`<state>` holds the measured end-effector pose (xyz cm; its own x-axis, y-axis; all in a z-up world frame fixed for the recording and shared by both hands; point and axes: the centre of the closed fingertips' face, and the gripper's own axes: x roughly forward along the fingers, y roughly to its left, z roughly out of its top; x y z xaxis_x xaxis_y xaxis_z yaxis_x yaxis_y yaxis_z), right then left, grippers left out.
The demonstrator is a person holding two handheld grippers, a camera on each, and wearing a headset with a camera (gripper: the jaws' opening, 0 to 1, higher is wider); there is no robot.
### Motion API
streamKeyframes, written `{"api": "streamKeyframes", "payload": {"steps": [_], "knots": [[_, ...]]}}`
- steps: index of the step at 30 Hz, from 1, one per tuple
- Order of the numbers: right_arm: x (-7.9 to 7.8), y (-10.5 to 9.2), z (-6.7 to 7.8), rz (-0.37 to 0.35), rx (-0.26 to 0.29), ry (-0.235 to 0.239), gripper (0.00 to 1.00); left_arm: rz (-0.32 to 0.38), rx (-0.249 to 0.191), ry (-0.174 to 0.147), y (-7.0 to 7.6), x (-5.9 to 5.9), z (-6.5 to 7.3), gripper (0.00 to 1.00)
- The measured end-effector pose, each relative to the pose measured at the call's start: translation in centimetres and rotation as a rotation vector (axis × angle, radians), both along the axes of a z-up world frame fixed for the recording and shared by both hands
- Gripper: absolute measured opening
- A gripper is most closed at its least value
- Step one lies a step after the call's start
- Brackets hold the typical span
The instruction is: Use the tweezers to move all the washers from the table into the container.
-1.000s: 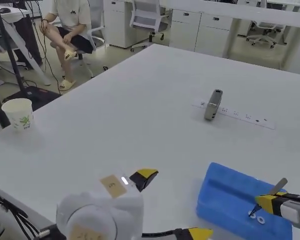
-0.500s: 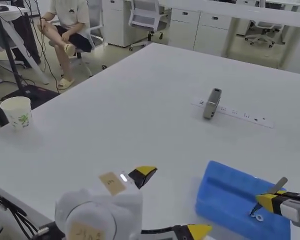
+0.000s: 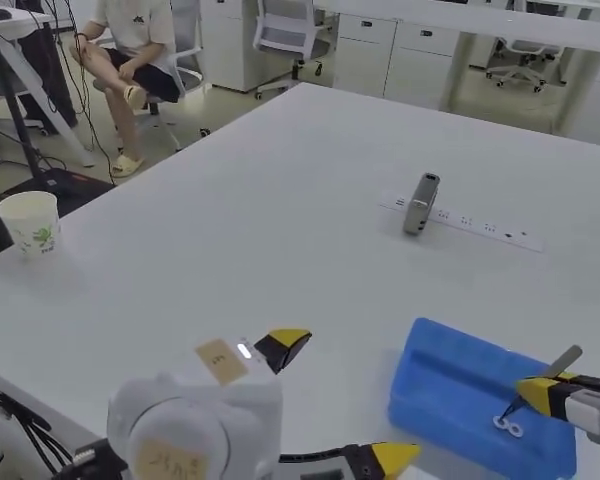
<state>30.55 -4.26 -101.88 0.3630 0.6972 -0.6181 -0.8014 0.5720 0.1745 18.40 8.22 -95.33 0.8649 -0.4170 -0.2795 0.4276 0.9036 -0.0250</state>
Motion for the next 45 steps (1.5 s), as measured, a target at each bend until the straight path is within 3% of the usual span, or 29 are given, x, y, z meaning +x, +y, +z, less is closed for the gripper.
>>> {"api": "streamKeyframes", "payload": {"steps": [10, 25, 32, 41, 45], "knots": [[-0.2, 0.6, -0.9, 0.019, -0.025, 0.006, 0.03, 0.002, 0.002, 0.002, 0.1, 0.1, -0.1, 0.76], [-0.3, 1.4, -0.8, 0.018, -0.002, 0.013, 0.03, 0.0, 0.006, 0.005, 0.1, 0.0, -0.2, 0.76], [-1.0, 0.8, 0.5, 0.019, 0.018, -0.004, 0.03, -0.001, 0.003, 0.003, 0.0, 0.0, -0.1, 0.76], [-2.9, 1.0, 4.1, 0.028, 0.122, -0.051, 0.03, -0.006, 0.009, 0.008, -0.1, 0.0, -0.2, 0.75], [-4.1, 1.2, 4.9, 0.041, 0.15, -0.052, 0.03, -0.011, 0.011, 0.012, -0.2, -0.1, -0.3, 0.75]]}}
